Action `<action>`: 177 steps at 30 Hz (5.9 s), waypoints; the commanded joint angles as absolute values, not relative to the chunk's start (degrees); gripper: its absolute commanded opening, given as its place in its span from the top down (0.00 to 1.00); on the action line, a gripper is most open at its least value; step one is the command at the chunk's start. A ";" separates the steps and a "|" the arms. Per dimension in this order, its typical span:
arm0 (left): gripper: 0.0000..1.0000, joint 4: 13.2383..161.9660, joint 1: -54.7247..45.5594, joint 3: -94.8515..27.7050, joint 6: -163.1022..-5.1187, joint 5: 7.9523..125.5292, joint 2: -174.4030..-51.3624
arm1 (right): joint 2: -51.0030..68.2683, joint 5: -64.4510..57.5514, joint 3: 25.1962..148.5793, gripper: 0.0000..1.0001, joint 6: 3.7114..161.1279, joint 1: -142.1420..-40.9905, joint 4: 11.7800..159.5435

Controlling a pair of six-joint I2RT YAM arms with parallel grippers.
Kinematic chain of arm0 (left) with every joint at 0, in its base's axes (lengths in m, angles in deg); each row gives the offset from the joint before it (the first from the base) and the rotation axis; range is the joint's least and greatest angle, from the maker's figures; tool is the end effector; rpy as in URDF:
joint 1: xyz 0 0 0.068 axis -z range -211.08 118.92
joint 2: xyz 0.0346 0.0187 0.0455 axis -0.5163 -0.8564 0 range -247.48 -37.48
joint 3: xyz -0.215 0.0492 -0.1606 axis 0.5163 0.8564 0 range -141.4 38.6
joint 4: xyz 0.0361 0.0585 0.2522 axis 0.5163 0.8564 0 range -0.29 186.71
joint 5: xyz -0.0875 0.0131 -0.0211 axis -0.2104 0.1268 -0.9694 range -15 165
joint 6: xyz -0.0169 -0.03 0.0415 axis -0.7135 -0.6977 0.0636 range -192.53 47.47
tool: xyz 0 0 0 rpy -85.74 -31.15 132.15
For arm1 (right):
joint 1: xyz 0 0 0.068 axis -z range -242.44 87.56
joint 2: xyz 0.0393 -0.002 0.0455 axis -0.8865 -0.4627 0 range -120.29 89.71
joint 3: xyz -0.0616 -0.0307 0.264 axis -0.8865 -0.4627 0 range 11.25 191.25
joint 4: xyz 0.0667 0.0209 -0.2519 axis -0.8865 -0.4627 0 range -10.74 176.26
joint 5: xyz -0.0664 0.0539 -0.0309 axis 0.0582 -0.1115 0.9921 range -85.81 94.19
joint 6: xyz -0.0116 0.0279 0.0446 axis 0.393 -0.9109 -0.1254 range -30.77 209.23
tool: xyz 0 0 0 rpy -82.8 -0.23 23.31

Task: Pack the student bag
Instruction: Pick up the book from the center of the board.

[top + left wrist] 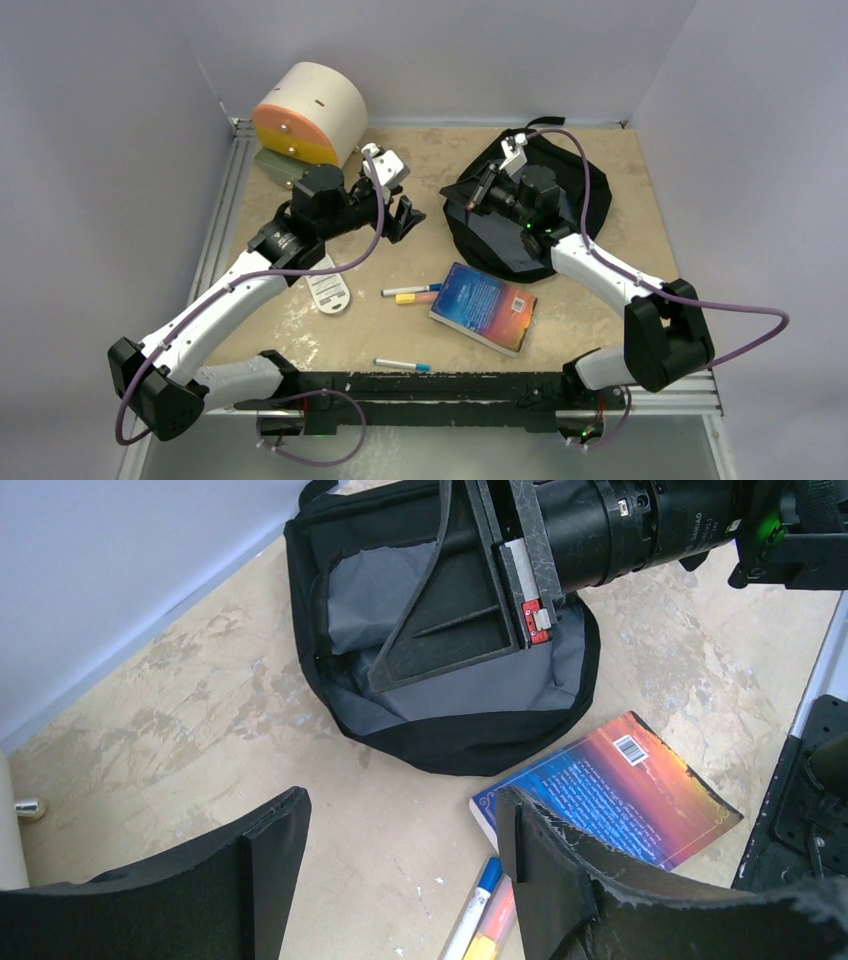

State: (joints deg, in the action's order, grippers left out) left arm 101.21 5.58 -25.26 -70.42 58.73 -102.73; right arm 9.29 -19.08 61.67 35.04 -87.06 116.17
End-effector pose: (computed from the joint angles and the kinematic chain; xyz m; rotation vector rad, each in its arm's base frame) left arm 0.2035 -0.1642 0.3832 0.8032 1.6550 -0.6820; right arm 0.2895 0.1481 0.3032 0.0970 1.7516 1.3626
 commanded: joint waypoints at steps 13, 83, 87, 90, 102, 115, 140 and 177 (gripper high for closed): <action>0.34 98.65 5.35 -26.36 -78.03 61.85 -103.98 | 12.01 -11.80 64.77 0.79 44.38 -86.76 112.02; 0.27 85.37 23.06 3.71 -150.77 77.35 -115.46 | 38.61 14.81 38.79 0.11 18.54 -86.75 62.36; 0.27 84.02 23.06 2.88 -150.46 75.68 -119.10 | 37.20 10.12 35.22 0.11 17.86 -86.74 66.49; 0.27 84.94 23.06 3.14 -150.90 75.55 -119.84 | 35.92 8.17 34.01 0.11 17.91 -86.70 68.79; 0.26 79.61 23.06 5.79 -152.36 69.99 -123.40 | 34.19 7.84 33.51 0.12 18.86 -86.70 71.04; 0.27 73.23 23.15 7.06 -154.15 68.15 -127.10 | 34.39 7.52 33.67 0.13 18.83 -86.73 71.91; 0.96 70.09 23.06 -3.13 -135.69 72.08 -125.71 | 42.26 13.30 43.91 0.14 27.22 -86.70 67.91; 1.00 81.74 8.27 -26.17 -56.19 50.65 -98.07 | 55.60 -15.82 43.19 0.16 79.35 -86.78 124.17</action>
State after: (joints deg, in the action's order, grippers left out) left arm 92.54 7.66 -25.98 -67.95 57.37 -106.75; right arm 56.33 1.89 47.50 65.09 -86.54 101.94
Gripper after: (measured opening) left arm 0.295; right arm 0.855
